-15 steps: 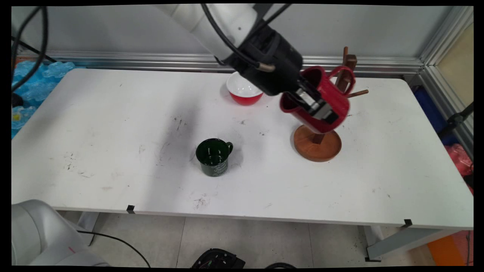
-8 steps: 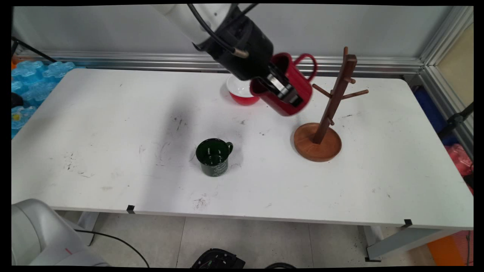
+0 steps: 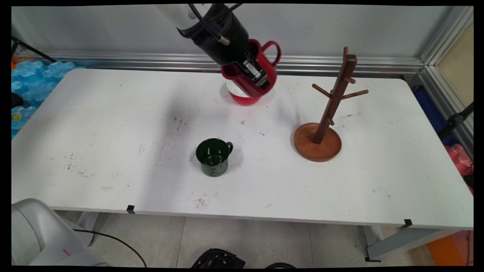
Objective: Place the picked object on the table
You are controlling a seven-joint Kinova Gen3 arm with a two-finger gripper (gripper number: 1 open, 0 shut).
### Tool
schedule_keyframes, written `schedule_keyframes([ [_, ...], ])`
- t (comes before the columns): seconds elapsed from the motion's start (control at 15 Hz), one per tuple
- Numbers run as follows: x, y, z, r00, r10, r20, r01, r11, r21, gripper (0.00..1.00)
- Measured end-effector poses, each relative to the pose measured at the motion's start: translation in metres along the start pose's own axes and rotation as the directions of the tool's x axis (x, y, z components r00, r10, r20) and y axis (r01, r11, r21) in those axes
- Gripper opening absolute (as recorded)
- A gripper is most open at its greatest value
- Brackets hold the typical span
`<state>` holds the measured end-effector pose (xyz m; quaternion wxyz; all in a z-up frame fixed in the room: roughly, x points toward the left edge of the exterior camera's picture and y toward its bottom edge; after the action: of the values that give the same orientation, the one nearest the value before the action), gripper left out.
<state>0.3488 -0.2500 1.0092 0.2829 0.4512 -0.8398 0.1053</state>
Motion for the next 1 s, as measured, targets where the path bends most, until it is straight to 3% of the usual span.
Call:
schedule_keyframes([
  [0.47,0.003,-0.015,0.040,0.992,-0.098,0.075,0.088,0.988,0.128,0.00],
  [1.0,0.013,-0.017,0.098,0.945,-0.308,0.115,0.268,0.924,0.271,0.00],
])
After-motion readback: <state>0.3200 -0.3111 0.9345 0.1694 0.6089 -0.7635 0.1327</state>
